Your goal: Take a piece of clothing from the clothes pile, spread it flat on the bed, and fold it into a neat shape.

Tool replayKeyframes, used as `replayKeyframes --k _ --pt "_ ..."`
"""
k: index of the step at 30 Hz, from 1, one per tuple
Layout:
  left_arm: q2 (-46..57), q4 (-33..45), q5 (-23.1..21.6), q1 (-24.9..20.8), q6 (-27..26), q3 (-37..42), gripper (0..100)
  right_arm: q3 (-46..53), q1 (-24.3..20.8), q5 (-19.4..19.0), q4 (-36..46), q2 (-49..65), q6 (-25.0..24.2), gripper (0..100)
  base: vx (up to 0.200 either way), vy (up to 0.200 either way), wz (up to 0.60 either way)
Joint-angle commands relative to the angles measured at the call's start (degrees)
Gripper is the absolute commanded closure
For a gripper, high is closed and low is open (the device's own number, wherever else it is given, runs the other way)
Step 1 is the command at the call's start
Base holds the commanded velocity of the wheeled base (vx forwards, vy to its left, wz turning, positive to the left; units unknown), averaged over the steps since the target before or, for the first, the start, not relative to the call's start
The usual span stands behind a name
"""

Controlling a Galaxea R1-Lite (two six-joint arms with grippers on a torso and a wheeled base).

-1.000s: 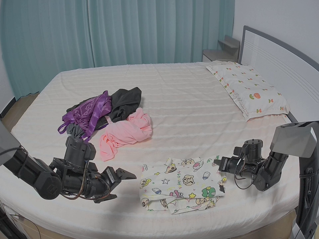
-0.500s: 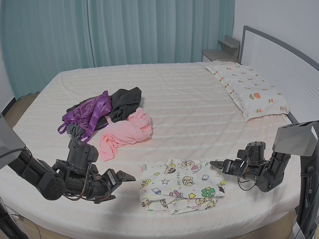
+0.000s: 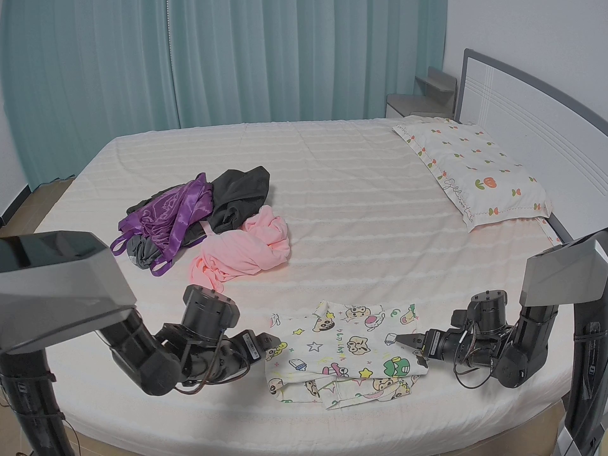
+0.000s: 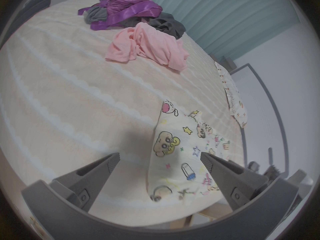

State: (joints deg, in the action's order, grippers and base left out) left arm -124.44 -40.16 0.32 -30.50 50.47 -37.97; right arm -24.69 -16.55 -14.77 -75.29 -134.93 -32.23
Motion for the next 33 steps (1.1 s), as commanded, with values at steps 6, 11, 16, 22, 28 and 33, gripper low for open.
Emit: replayKeyframes --k 6,11,16,22,28,33 --pt "-8.89 -0.98 0.91 -2.63 -5.29 -7.64 0 0.60 -3.13 -0.08 -4.08 -3.33 -1.52 0 0.000 0.000 0.00" --pt "-10.56 -0.89 0.91 -2.90 -5.38 -9.93 0 0.25 -3.57 -0.08 -4.08 -3.50 -1.52 0 0.000 0.000 0.00" --pt "-10.91 -0.98 0.91 -2.90 -5.38 -10.37 0 0.08 -3.92 -0.08 -3.99 -3.59 -1.52 0 0.000 0.000 0.00" --pt "-10.91 -0.98 0.91 -2.99 -5.56 -10.28 100 -0.80 -4.36 0.01 -3.46 -3.77 -1.52 100 0.000 0.000 0.00" --pt "-10.91 -1.06 0.83 -2.99 -6.26 -10.19 100 -1.33 -4.63 0.36 -3.90 -4.38 -1.61 100 0.000 0.000 0.00" --pt "-10.73 -1.24 0.83 -2.99 -6.17 -9.84 100 -1.33 -4.63 0.54 -3.99 -4.38 -1.69 100 0.000 0.000 0.00"
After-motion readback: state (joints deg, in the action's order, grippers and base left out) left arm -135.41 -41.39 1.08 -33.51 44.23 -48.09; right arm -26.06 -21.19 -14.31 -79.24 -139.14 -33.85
